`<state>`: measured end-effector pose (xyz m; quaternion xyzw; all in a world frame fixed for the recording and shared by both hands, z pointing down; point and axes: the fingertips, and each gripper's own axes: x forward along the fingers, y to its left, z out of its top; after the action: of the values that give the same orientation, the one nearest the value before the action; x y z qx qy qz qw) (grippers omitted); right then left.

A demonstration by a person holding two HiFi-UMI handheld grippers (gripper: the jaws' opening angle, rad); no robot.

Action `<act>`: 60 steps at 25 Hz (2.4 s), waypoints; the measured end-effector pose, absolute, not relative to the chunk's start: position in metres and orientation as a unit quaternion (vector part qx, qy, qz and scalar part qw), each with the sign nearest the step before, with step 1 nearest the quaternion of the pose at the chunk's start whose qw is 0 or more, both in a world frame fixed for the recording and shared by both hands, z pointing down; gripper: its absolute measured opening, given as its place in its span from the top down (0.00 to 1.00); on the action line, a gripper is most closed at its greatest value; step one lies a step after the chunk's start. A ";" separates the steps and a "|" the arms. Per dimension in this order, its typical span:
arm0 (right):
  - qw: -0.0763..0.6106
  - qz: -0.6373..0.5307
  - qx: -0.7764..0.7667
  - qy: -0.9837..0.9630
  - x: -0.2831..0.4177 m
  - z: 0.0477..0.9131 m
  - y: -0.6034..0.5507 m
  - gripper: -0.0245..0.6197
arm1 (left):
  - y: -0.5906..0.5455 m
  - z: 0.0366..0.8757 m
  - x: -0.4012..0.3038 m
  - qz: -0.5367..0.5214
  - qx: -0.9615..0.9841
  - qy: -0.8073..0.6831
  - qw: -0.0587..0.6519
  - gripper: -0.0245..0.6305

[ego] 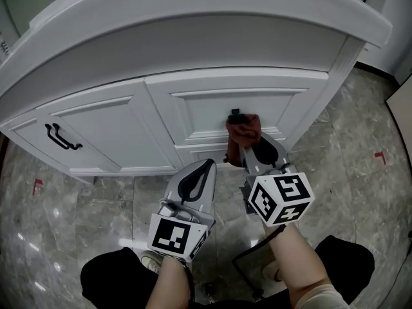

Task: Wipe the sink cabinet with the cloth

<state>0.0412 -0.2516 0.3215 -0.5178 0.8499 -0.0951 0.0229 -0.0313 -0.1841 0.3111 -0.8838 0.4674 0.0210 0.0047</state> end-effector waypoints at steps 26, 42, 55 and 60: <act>0.046 -0.126 -0.611 0.780 0.160 0.341 -0.241 0.84 | -0.196 0.325 0.010 0.025 -0.895 0.444 -0.013 0.96; 0.014 -0.121 -0.447 0.886 -0.057 0.399 -0.221 0.84 | -0.186 0.370 -0.118 0.011 -0.843 0.537 -0.012 0.96; -0.022 -0.081 -0.456 0.886 -0.091 0.420 -0.240 0.84 | -0.183 0.390 -0.135 0.010 -0.842 0.539 -0.021 0.96; -0.032 -0.084 -0.472 0.877 -0.068 0.423 -0.241 0.84 | -0.184 0.385 -0.121 0.017 -0.847 0.532 -0.019 0.96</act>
<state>-0.0682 -0.2413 0.4235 -0.4719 0.8770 -0.0842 -0.0316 -0.1210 -0.1836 0.3849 -0.8467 0.5315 0.0168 -0.0195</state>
